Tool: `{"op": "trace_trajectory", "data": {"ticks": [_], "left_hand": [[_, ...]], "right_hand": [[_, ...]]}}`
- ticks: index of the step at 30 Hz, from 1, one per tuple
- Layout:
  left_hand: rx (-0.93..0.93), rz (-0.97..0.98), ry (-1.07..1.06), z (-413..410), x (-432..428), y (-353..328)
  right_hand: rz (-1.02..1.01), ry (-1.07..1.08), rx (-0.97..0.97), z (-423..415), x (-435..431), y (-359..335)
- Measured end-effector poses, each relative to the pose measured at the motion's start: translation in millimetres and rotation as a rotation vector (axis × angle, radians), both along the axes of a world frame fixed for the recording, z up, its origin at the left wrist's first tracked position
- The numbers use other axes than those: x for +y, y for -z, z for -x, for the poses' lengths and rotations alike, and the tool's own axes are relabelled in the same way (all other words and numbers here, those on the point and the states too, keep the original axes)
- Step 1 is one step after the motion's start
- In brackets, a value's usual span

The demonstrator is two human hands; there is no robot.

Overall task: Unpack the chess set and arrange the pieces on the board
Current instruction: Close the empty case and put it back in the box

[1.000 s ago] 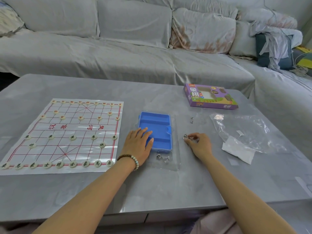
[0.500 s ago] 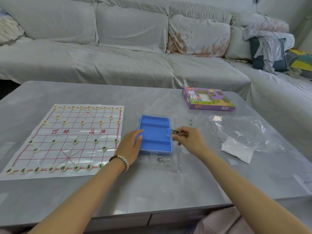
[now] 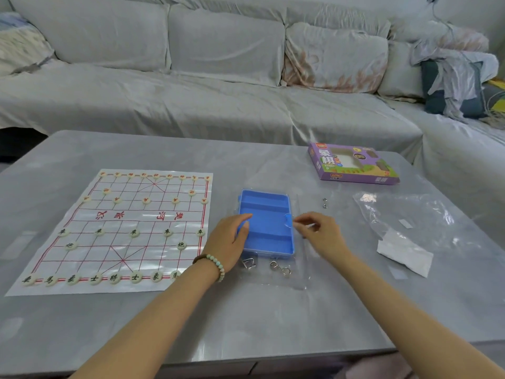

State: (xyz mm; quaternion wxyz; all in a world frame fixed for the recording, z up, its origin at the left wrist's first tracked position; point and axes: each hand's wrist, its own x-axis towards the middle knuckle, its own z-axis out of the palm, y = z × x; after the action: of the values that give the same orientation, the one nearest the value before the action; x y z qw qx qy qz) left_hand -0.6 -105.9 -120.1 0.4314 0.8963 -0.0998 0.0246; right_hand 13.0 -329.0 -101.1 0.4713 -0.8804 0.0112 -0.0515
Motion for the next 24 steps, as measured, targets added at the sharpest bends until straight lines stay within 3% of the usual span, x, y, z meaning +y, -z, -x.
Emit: {"op": "trace_trajectory", "data": {"ticks": [4, 9, 17, 24], "left_hand": [[-0.032, -0.254, 0.05, -17.4, -19.7, 3.9], [-0.018, -0.6, 0.065, -24.0, -31.8, 19.1], [-0.063, -0.646, 0.036, -21.6, -33.0, 20.2], [-0.046, -0.634, 0.024, -22.2, -34.5, 20.8]], "right_hand": [[-0.027, 0.282, 0.015, -22.4, -48.0, 20.1], [-0.022, 0.372, 0.095, -59.7, -71.5, 41.6], [0.254, 0.296, 0.139, -109.6, -79.5, 43.6], [0.375, 0.216, 0.014, -101.7, -86.4, 44.8]]}}
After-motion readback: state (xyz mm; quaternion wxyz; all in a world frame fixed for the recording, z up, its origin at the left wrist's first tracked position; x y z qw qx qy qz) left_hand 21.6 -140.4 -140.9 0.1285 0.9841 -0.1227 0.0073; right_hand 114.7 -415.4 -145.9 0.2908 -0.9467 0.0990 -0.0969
